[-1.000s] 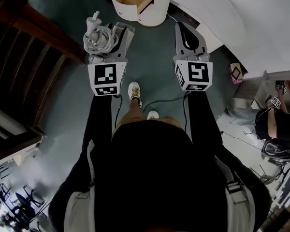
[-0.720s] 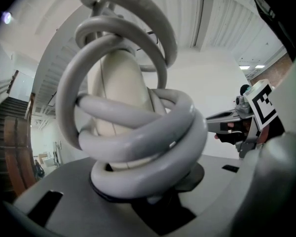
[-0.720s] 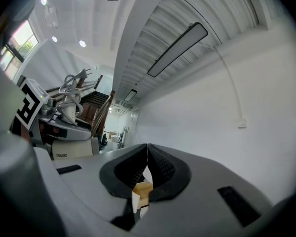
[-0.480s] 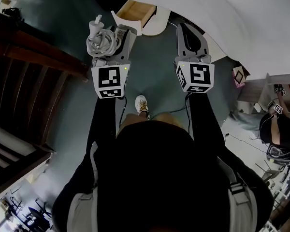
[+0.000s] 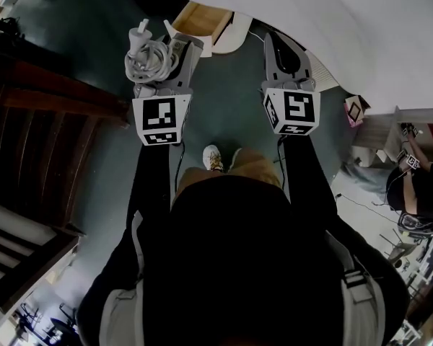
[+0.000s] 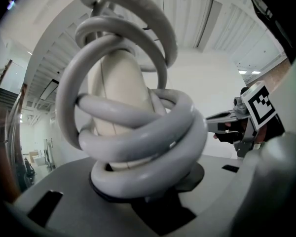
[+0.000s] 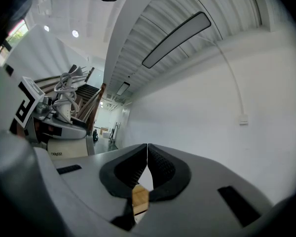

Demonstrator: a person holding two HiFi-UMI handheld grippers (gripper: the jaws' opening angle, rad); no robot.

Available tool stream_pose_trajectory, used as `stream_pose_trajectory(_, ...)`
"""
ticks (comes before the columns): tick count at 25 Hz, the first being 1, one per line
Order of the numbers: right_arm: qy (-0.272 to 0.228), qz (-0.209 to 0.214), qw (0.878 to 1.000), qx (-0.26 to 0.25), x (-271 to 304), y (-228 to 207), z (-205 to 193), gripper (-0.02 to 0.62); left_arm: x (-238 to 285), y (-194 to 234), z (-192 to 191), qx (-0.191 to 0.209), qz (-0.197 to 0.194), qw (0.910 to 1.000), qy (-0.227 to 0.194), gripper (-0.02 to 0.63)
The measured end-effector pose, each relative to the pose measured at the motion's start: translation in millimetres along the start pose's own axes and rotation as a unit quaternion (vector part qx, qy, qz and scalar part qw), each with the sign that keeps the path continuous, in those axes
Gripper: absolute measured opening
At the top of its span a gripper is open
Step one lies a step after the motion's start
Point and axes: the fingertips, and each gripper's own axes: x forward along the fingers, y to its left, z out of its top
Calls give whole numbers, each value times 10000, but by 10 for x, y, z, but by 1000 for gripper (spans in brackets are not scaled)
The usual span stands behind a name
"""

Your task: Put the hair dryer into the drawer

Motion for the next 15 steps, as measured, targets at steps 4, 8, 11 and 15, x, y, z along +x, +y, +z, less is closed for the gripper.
stream_pose_trajectory(4,55,34,10000,8,101,-1,-50,26,94,53,-79,-94,-14,9999,48,184)
stream_pose_trajectory(8,50,141,9999,14,272,-4,-98,26,234,134,-179,-169,21,9997,148,184)
stream_pose_trajectory(11,4,187,9998,52,455,-70,-123,26,386,207,-214,-191,84,9996,170,184)
stream_pose_trajectory(15,-66,248,9996,116,808,-138,-171,26,637,358,-268,-104,134,9996,224,184)
